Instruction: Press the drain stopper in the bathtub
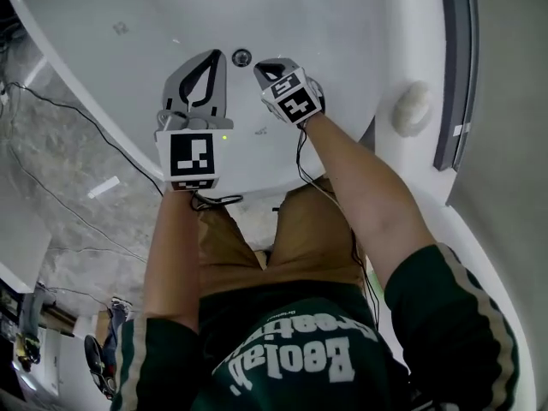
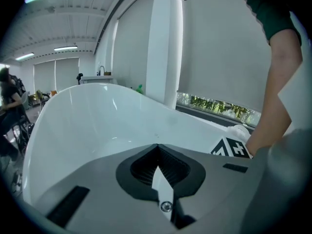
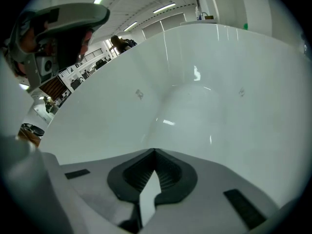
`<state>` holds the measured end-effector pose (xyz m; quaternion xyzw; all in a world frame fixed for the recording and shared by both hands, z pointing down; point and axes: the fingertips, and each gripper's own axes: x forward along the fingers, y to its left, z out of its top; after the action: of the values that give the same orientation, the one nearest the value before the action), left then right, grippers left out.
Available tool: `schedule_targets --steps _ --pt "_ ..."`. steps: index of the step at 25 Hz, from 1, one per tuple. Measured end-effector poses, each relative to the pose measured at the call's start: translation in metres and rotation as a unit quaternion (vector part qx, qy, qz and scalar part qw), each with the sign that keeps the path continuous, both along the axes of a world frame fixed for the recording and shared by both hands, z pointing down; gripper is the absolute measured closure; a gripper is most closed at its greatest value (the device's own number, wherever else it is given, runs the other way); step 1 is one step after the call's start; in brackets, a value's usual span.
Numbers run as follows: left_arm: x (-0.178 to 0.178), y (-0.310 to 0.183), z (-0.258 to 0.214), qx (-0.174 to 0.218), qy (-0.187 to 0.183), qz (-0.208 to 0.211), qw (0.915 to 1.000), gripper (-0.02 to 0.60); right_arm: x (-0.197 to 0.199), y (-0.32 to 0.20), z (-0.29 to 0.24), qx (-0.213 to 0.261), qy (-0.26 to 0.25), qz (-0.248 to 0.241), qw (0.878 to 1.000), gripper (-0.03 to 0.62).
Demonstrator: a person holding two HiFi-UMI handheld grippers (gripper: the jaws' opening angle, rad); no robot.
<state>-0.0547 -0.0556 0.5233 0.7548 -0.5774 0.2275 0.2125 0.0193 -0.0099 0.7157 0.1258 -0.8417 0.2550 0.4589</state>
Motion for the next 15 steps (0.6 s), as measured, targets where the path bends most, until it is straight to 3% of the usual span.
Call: schedule_targets --steps 10,15 --pt "0.013 0.011 -0.07 0.007 -0.006 0.043 0.999 0.576 -0.004 0.006 -0.127 0.049 -0.041 -0.003 0.998 0.583" --pt "0.013 0.01 -0.119 0.018 0.004 0.036 0.9992 0.577 -0.008 0.001 -0.2 0.07 -0.073 0.009 0.995 0.583"
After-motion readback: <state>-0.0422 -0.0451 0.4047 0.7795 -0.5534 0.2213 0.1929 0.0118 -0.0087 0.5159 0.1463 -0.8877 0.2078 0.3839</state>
